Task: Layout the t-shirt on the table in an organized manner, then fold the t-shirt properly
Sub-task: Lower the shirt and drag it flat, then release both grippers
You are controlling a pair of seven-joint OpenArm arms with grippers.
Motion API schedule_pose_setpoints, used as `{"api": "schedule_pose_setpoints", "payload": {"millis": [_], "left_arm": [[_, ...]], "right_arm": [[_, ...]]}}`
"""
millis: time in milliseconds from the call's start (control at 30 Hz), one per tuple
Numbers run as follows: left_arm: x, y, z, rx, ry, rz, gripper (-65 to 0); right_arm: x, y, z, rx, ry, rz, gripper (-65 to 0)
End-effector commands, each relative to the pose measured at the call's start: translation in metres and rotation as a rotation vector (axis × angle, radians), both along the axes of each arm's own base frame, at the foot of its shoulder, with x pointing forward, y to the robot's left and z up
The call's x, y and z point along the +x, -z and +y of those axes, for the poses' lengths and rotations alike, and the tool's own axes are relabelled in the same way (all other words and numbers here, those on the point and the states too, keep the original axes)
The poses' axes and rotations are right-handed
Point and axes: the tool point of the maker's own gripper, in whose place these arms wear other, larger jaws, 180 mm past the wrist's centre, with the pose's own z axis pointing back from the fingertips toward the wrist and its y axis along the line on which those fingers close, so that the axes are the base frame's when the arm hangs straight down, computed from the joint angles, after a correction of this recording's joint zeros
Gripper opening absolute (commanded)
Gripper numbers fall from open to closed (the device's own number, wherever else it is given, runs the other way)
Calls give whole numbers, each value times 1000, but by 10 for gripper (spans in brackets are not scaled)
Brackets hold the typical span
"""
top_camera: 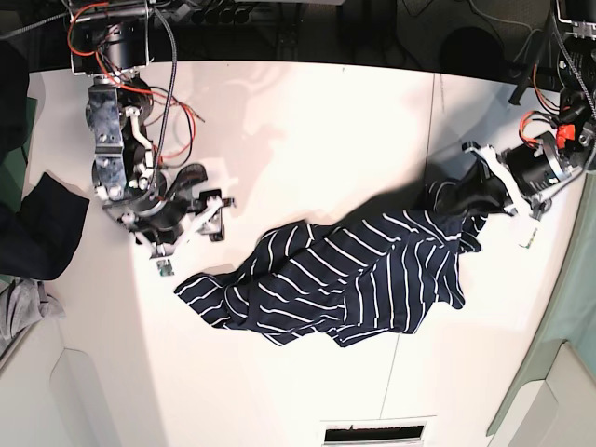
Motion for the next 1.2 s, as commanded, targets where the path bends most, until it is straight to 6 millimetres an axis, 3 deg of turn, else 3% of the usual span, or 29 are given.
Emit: {"api": "schedule_pose_setpoints", "payload": {"millis": [0, 133, 267, 367, 533, 700, 800, 900, 1000, 1033, 1167], "left_arm": [[4, -14, -3, -43, -3, -49, -650], [-11, -5, -16, -125, -17, -6, -650], [-29, 6, -21, -160, -24, 47, -643], [-35, 10, -21, -157, -24, 65, -523], [-35, 10, -21, -157, -24, 65, -501], [-36, 11, -21, -153, -20, 72, -501], [-36, 11, -21, -153, -21, 70, -501], [-35, 11, -21, -154, -21, 69, -501], [-33, 9, -20, -151, -28, 55, -501], [-30, 8, -18, -144, -34, 39, -501], [-10, -6, -8, -109, -68, -63, -505]], "right_arm": [[9, -15, 5, 43, 6, -76, -264], [-1, -14, 8, 91, 34, -160, -264], [8, -26, 15, 131, 57, -238, -264], [28, -41, 25, 163, 67, -293, -264], [69, -56, 53, 226, 66, -314, -264], [98, -44, 73, 253, 104, -291, -265], [102, -25, 84, 242, 78, -225, -272], [99, -16, 97, 231, 29, -190, -393], [104, -33, 104, 249, -27, -275, -608], [108, -41, 104, 258, -25, -317, -650], [122, -82, 105, 261, -73, -449, -650]]}}
